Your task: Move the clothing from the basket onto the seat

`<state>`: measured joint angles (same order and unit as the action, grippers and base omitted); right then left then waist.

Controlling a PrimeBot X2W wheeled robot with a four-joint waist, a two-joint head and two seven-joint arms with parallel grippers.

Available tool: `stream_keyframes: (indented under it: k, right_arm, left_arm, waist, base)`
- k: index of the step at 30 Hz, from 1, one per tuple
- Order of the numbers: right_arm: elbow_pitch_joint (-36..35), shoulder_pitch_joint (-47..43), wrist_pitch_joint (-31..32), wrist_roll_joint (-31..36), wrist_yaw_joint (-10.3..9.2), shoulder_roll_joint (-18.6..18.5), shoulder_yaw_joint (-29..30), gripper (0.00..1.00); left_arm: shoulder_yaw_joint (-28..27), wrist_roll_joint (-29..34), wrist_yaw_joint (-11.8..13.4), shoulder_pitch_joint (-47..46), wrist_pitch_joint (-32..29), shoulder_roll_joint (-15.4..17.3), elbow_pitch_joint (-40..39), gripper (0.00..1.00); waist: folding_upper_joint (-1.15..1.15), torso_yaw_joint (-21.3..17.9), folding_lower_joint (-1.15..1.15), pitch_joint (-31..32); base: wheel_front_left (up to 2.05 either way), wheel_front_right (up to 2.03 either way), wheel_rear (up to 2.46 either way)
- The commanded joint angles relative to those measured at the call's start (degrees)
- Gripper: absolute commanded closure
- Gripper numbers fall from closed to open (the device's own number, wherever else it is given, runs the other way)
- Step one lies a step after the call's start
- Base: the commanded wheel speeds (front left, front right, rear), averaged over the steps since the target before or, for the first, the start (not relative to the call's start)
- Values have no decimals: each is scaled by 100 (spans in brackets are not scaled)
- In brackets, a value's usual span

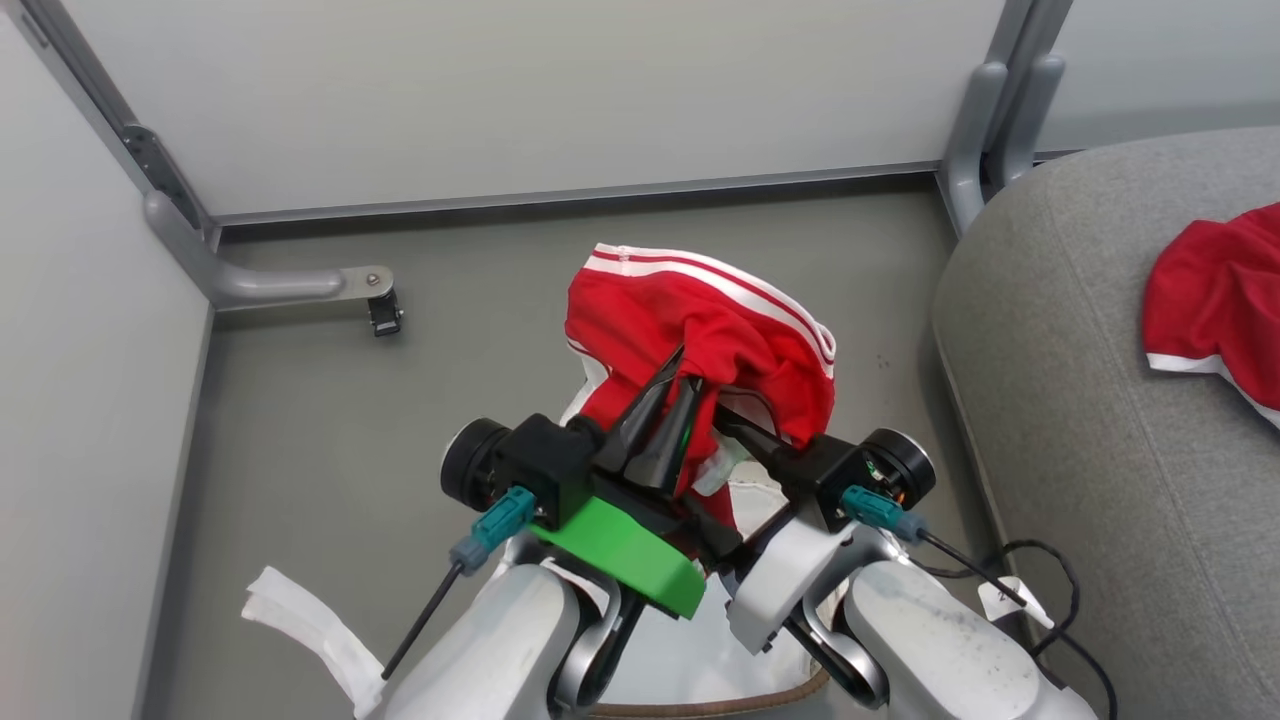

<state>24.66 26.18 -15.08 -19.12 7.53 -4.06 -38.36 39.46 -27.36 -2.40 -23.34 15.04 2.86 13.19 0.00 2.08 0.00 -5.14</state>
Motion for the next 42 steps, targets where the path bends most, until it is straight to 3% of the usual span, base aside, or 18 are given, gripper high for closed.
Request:
stream_keyframes:
  k: [1, 2, 3, 4, 5, 6, 19, 20, 21, 22, 23, 29, 42]
  right_arm:
    - [160, 123, -13, -3, -7, 42, -21, 0]
    - [262, 146, -13, -48, -7, 57, -26, 0]
    - [309, 170, -13, -95, -8, 65, -15, 9]
    - [351, 207, -13, -118, -8, 75, -4, 33]
    - [402, 251, -13, -131, -8, 88, -20, 80]
    - [423, 267, -13, -162, -8, 96, -23, 100]
    - [315, 155, -13, -358, -8, 100, 67, 100]
    - [289, 143, -13, -356, -8, 100, 102, 100]
    - [272, 135, -13, -349, -8, 103, 111, 100]
    - [250, 123, -13, -348, -8, 101, 138, 100]
    - [218, 121, -13, -345, -8, 102, 147, 100]
    - [19, 90, -13, -330, -7, 102, 284, 100]
    - [-53, -93, -13, -283, -7, 105, 622, 100]
  left_arm:
    - [99, -32, 27, -117, 20, 9, -72, 100]
    - [146, -63, 33, -111, 20, 10, -91, 100]
    - [186, -77, 37, -109, 20, 12, -98, 100]
    - [227, -93, 35, -108, 20, 10, -110, 100]
    - [267, -122, 44, -109, 20, 9, -118, 100]
    - [285, -138, 54, -106, 20, 10, -114, 100]
    - [180, -40, 154, -63, 19, 10, -43, 100]
    - [166, 2, 173, -56, 12, 10, -46, 85]
    - [147, 35, 175, -54, 12, 10, -50, 62]
    - [135, 71, 171, -48, 12, 10, -52, 7]
    - [118, 104, 176, -40, 12, 10, -56, 0]
    - [48, 415, 142, -49, 11, 11, 83, 0]
    - [-193, 668, -95, -33, 11, 16, 282, 0]
  waist:
    - [0, 112, 0, -29]
    - [0, 147, 0, -25]
    - [0, 175, 0, -23]
    - [0, 207, 0, -25]
    - [0, 242, 0, -29]
    - [0, 267, 0, -33]
    - [0, 300, 0, -108]
    - [0, 268, 0, -117]
    - [0, 235, 0, -127]
    - [0, 191, 0, -139]
    - [0, 143, 0, -150]
    - [0, -398, 0, -274]
    - [0, -2398, 0, -433]
  base:
    - [0, 0, 0]
    - [0, 0, 0]
    - [0, 0, 0]
    - [0, 0, 0]
    - [0, 0, 0]
    - [0, 0, 0]
    - [0, 0, 0]
    - [0, 0, 0]
    - [0, 0, 0]
    - [0, 0, 0]
    - [0, 0, 0]
    - [0, 0, 0]
    - [0, 0, 0]
